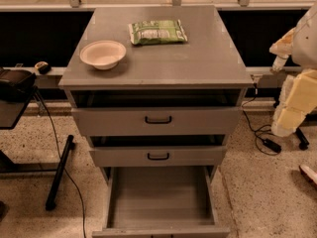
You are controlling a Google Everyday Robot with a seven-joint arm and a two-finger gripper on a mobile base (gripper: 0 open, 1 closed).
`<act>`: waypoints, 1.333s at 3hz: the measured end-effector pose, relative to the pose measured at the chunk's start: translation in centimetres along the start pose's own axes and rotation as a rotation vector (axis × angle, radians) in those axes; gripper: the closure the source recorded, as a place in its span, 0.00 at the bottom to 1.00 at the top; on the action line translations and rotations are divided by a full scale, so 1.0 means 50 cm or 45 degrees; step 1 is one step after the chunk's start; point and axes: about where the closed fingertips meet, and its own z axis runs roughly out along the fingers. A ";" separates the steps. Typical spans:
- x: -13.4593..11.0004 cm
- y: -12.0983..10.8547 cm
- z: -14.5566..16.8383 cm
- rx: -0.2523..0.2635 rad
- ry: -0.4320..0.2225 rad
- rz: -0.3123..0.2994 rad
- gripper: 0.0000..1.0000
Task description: Place green jalapeno chip bag into bottom drawer
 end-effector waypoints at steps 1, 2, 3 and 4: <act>0.000 0.000 0.000 0.000 0.000 0.000 0.00; -0.029 -0.035 0.017 -0.015 -0.099 0.066 0.00; -0.117 -0.158 0.062 0.000 -0.255 0.042 0.00; -0.229 -0.298 0.117 0.073 -0.351 -0.043 0.00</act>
Offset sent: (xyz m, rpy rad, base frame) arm 0.0268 0.0138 -0.0059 0.1564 0.0329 -0.0654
